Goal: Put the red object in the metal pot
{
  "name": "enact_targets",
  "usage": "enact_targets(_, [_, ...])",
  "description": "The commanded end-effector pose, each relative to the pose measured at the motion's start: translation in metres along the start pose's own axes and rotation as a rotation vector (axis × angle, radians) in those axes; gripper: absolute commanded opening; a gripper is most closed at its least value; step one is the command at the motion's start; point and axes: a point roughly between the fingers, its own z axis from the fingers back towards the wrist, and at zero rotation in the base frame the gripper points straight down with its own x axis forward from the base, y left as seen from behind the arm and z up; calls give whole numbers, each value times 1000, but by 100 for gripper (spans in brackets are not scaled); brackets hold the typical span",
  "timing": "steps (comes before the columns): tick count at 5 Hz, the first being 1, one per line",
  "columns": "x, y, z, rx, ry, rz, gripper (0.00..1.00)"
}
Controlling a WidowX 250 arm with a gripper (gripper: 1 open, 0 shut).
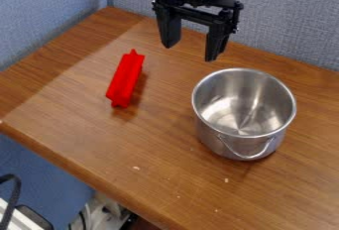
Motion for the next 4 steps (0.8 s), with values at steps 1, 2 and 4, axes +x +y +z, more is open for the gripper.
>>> enact_targets(1, [-4, -10, -2, 2, 17, -11, 100])
enact_targets(2, [-6, 10, -11, 19, 21, 131, 100])
enact_targets(4, [-11, 61, -28, 40, -1, 431, 100])
